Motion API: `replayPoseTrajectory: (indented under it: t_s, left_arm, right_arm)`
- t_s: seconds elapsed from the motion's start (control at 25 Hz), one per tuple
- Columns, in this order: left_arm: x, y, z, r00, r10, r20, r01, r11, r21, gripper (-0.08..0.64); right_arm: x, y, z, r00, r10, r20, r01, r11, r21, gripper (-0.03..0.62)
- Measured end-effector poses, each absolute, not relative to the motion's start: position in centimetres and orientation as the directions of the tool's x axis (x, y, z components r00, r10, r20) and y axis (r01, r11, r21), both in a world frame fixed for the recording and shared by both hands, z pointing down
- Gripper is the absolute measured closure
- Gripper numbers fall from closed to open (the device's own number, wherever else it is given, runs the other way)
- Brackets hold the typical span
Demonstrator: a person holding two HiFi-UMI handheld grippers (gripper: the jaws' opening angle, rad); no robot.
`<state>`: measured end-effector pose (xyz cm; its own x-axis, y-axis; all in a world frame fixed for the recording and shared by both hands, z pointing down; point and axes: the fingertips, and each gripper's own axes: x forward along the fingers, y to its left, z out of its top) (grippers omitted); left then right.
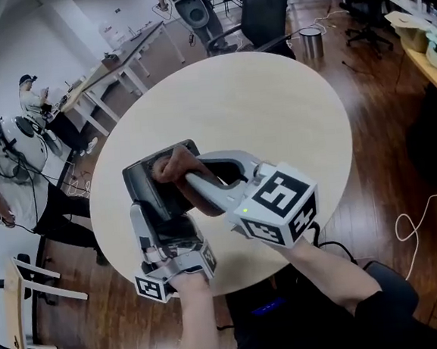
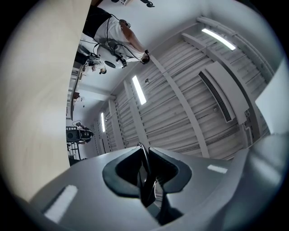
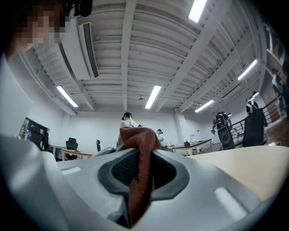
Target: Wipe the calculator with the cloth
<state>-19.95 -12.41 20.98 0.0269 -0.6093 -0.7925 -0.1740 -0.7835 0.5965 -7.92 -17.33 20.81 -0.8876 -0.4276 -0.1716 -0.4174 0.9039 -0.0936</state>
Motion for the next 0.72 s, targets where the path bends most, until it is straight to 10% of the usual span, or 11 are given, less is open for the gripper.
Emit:
replayPoseTrajectory:
  t_s: [0.32,0.72]
  left_arm:
    - [-20.7,-12.6,21.2,0.004,-0.612,-0.791,-0.171,-0.780,0.603,0.505]
    - [-21.8,-13.0,21.6,-0.038,-0.638,-0.769,-0.170,-0.755,0.634,0.505]
  right_arm:
    - [-2.4,-23.9,25.3,-0.801,-0.588,-0.117,-0.536,0.789,-0.300,0.525]
    - [-10.9,-12.5,20.5,-0.936,-0.292,-0.194,-0.265,0.952,-0.153,0.525]
